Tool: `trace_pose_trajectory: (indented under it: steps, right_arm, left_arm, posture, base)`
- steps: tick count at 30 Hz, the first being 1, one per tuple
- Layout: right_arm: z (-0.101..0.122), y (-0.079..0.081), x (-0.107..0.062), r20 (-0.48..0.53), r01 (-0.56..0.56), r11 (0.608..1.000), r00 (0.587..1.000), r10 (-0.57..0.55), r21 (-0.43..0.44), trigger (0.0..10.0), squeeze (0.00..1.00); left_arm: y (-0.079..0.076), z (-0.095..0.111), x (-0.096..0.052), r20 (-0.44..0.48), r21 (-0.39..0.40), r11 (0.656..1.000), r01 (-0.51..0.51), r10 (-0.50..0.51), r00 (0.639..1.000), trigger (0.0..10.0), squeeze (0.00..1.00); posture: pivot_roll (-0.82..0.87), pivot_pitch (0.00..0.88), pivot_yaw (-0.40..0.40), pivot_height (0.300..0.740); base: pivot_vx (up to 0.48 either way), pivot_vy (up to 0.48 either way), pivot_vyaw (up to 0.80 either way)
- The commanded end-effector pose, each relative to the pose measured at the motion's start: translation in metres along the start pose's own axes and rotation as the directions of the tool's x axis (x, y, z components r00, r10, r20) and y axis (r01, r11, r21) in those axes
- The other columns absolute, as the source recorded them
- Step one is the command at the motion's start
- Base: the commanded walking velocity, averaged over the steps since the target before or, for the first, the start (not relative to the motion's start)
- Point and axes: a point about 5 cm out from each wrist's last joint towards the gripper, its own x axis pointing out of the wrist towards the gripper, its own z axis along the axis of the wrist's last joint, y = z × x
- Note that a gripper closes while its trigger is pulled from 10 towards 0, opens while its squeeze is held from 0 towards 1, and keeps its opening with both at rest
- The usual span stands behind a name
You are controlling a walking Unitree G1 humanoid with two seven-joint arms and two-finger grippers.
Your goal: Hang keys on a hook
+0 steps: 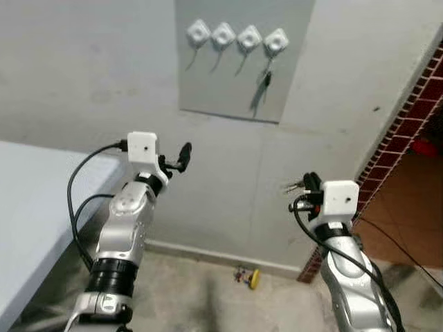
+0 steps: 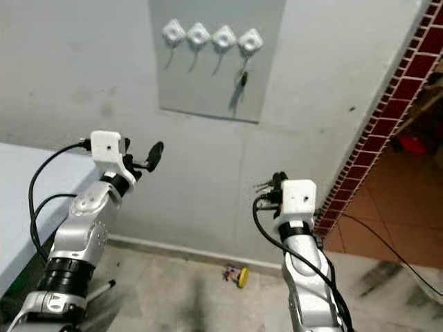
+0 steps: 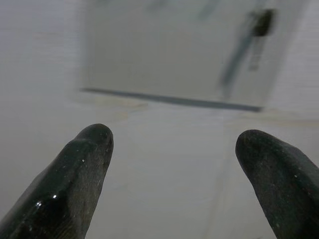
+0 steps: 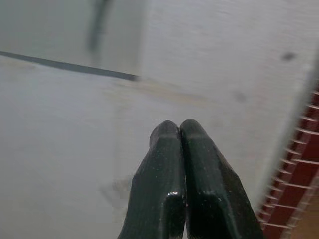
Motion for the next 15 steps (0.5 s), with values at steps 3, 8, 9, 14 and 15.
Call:
trace_pose_trajectory:
  steps: [3, 8, 9, 14, 15]
  right_arm:
    - [0.0042, -0.0071, 0.0010, 0.011, 0.027, 1.000, 1.000, -0.027, 0.004, 10.0, 0.00]
    - [0.0044, -0.0059, 0.0020, 0.011, 0.023, 1.000, 1.000, -0.023, 0.003, 10.0, 0.00]
    - [0.0040, -0.0053, 0.0018, 0.010, 0.021, 1.000, 1.000, -0.021, 0.003, 10.0, 0.00]
    - [0.0035, -0.0045, 0.0023, 0.007, 0.014, 1.000, 1.000, -0.014, 0.003, 10.0, 0.00]
    - [0.0034, -0.0044, 0.0023, 0.007, 0.014, 1.000, 1.000, -0.014, 0.003, 10.0, 0.00]
  left_arm:
    - [-0.0075, 0.0041, 0.0035, 0.004, -0.008, 0.999, 0.032, -0.032, 0.999, 10.0, 0.00]
    - [-0.0074, 0.0049, 0.0038, 0.004, 0.001, 1.000, 0.031, -0.031, 1.000, 10.0, 0.00]
    - [-0.0072, 0.0044, 0.0035, 0.001, -0.002, 1.000, 0.030, -0.030, 1.000, 10.0, 0.00]
    - [-0.0078, 0.0040, 0.0034, 0.000, -0.010, 1.000, 0.026, -0.026, 1.000, 10.0, 0.00]
    - [-0.0079, 0.0039, 0.0034, 0.000, -0.011, 1.000, 0.025, -0.025, 1.000, 10.0, 0.00]
  posture:
    - [-0.10, 0.000, -0.037, 0.740]
    - [-0.10, 0.000, -0.037, 0.740]
    - [-0.10, 0.000, -0.038, 0.740]
    - [-0.10, 0.000, -0.042, 0.740]
    - [-0.10, 0.000, -0.042, 0.740]
  base:
    - [0.316, 0.361, 0.00]
    - [0.310, 0.365, 0.00]
    - [0.304, 0.371, 0.00]
    - [0.058, 0.427, 0.00]
    - [0.000, 0.442, 0.00]
